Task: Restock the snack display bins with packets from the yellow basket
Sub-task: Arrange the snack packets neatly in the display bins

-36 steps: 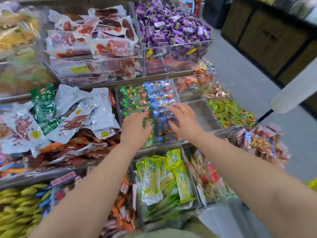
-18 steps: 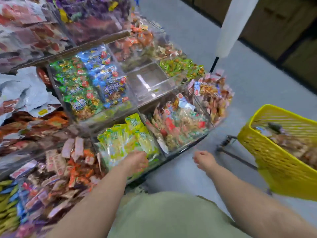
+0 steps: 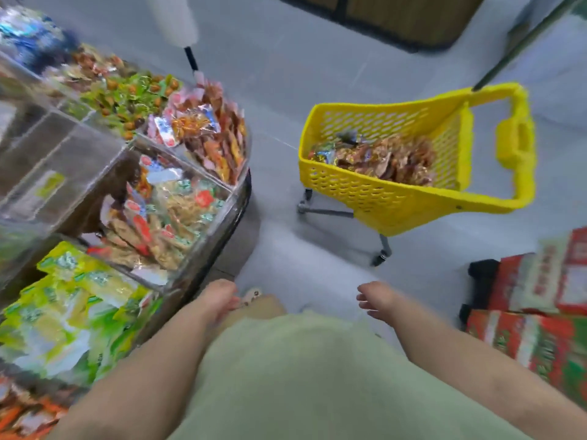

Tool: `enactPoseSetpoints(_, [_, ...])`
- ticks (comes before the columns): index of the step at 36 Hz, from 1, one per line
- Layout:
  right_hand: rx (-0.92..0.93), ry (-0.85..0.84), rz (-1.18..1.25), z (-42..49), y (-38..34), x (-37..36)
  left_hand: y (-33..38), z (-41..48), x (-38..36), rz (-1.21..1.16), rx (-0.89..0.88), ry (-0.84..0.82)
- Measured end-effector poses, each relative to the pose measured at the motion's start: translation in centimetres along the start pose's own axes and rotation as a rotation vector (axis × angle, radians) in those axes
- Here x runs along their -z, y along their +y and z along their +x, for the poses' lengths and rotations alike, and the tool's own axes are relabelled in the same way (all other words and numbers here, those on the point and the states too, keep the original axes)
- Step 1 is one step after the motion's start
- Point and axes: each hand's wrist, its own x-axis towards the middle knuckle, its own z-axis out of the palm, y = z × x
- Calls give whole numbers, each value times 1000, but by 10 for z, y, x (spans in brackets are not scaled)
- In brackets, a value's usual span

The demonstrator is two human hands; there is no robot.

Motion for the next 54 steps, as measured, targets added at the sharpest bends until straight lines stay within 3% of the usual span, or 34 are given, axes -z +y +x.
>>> enactPoseSetpoints(5, [-36, 61, 114, 12, 8, 27, 56, 11, -20, 313, -105, -85])
enactPoseSetpoints(10, [-173, 47, 135, 20, 4, 40, 116, 35, -27, 425, -148, -156])
enactPoseSetpoints(18, [-115, 128, 279, 48, -77, 62, 243, 76, -18, 606, -236, -164])
enactPoseSetpoints(22, [-87, 115, 334, 61, -123, 68, 299, 89, -12, 560, -219, -175])
enactPoseSetpoints(28, [107, 312, 357, 82, -185, 81, 361, 117, -12, 497, -185, -208])
enactPoseSetpoints(42, [5, 80, 373, 161, -300, 104, 404, 174, -39, 403, -40, -178])
enactPoseSetpoints(47, [24, -32, 163, 210, -346, 95, 421, 202, -62, 402, -112, -121])
enactPoseSetpoints(54, [-21, 47, -76, 287, -387, 71, 432, 252, -106, 356, -160, -67])
